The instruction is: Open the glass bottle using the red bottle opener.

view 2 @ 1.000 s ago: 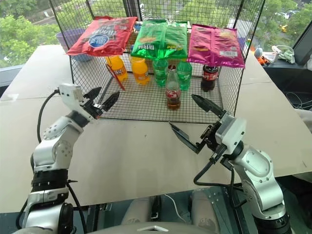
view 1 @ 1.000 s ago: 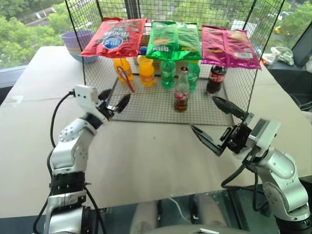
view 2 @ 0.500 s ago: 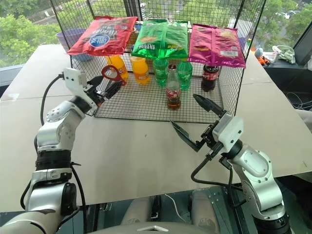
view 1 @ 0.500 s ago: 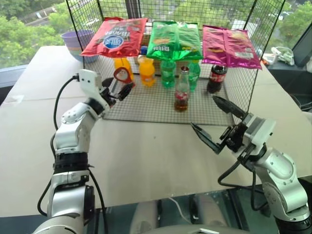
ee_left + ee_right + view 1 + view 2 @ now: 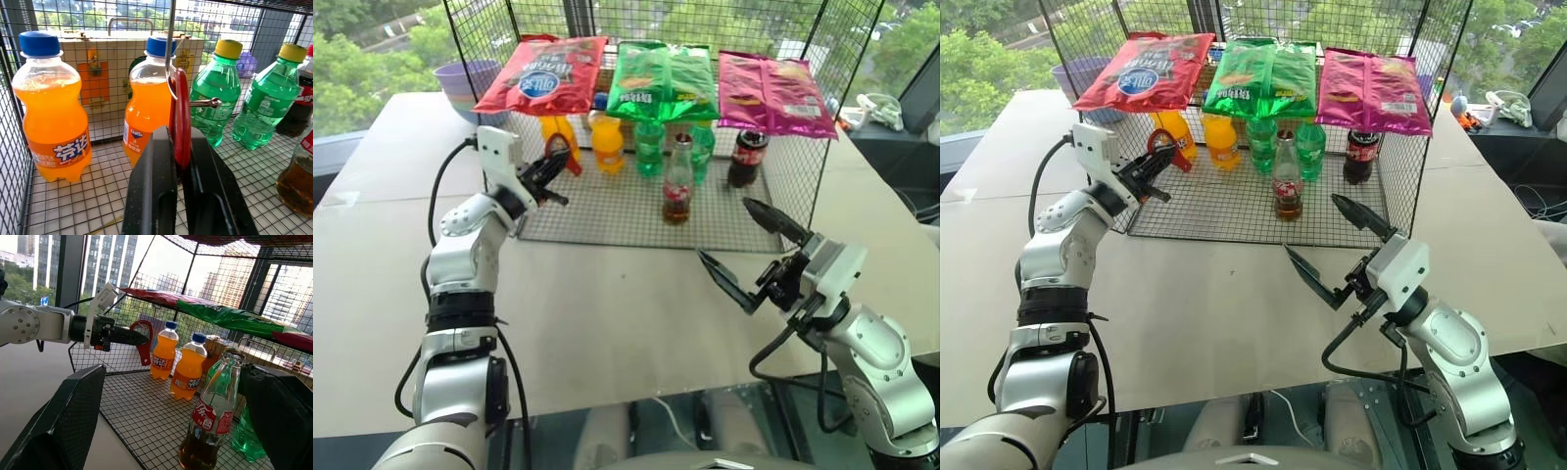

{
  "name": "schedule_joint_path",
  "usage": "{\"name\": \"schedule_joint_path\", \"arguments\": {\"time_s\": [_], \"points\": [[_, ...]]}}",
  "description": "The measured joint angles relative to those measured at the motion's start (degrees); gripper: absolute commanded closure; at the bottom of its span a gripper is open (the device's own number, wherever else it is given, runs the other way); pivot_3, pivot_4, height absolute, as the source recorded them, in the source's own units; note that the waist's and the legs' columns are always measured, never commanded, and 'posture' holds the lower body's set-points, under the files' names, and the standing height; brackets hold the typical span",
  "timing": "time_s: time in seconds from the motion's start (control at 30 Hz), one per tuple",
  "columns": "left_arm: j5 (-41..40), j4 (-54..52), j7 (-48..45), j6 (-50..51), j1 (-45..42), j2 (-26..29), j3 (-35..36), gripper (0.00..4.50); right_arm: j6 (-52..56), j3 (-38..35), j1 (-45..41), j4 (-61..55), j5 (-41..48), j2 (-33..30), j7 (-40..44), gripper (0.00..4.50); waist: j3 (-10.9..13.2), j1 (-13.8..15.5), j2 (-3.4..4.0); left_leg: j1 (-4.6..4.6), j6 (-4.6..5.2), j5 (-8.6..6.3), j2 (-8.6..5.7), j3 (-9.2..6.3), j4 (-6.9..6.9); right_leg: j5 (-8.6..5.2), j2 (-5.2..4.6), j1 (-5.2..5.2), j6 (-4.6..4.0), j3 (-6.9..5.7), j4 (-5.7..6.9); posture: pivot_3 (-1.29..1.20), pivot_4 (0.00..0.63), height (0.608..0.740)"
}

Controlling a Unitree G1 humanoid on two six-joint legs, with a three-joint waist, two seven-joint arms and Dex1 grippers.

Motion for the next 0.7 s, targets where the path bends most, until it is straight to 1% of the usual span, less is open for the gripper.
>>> {"name": "schedule_joint_path", "arguments": {"time_s": [0.1, 0.3, 0.4, 0.47, 0.5, 0.53, 0.7], "points": [[-2.5, -0.7, -2.3, 0.8, 1.1, 0.2, 1.2, 4.40, 2.6, 0.0, 0.2, -0.3, -0.2, 0.0, -1.4, 0.00, 0.0, 0.0, 0.00, -0.01, 0.00, 0.00, 0.01, 0.00, 0.00, 0.00, 0.00, 0.00, 0.00, 0.00, 0.00, 0.00, 0.150, 0.740], [-9.4, -4.7, -7.1, 6.6, 3.1, 1.5, 3.3, 4.40, 6.5, 0.0, 0.2, -0.7, -1.2, 0.4, -4.3, 0.00, 0.0, 0.1, -0.01, -0.01, 0.00, 0.00, 0.01, -0.04, 0.01, -0.04, -0.01, 0.01, -0.06, -0.02, 0.00, 0.00, 0.150, 0.740], [-13.9, -6.9, -8.3, 12.4, 3.7, 2.2, 4.8, 4.40, 11.1, 0.7, -0.2, -1.2, -2.0, -0.6, -5.3, 0.00, 0.0, -0.1, -0.01, 0.00, 0.00, 0.00, 0.01, -0.09, 0.04, -0.07, -0.02, 0.01, -0.12, 0.02, 0.00, 0.00, 0.150, 0.740], [-18.0, -9.6, -9.4, 17.8, 5.3, 2.9, 5.1, 4.40, 15.7, 1.4, -0.7, -2.5, -4.4, -1.6, -7.5, 0.00, 0.0, -0.2, 0.00, 0.01, 0.00, 0.00, 0.02, -0.14, 0.03, -0.08, -0.02, 0.00, -0.12, 0.03, 0.02, 0.00, 0.150, 0.740], [-20.5, -11.4, -9.8, 21.6, 6.7, 3.0, 5.2, 4.40, 18.5, 1.3, -1.0, -2.7, -4.2, -1.9, -7.9, 0.00, 0.0, -0.2, 0.00, 0.02, 0.00, 0.00, 0.04, -0.16, 0.03, -0.08, -0.02, -0.01, -0.12, 0.03, 0.02, 0.00, 0.150, 0.740], [-21.8, -11.9, -9.9, 23.2, 7.5, 3.1, 5.2, 4.40, 19.9, 1.3, -1.0, -2.7, -3.5, -2.0, -7.7, 0.00, 0.0, -0.2, 0.00, 0.01, 0.00, 0.00, 0.04, -0.16, 0.02, -0.07, -0.01, -0.01, -0.11, 0.02, 0.02, 0.00, 0.150, 0.740], [-28.1, -16.8, -10.3, 31.8, 11.5, 3.8, 5.5, 4.40, 26.0, 0.1, -1.3, -2.7, 6.7, -1.2, -4.7, 0.00, 0.0, -0.1, -0.03, 0.02, 0.00, 0.00, 0.07, -0.25, 0.02, -0.10, -0.01, 0.00, -0.17, 0.02, 0.02, 0.00, 0.150, 0.740]]}}
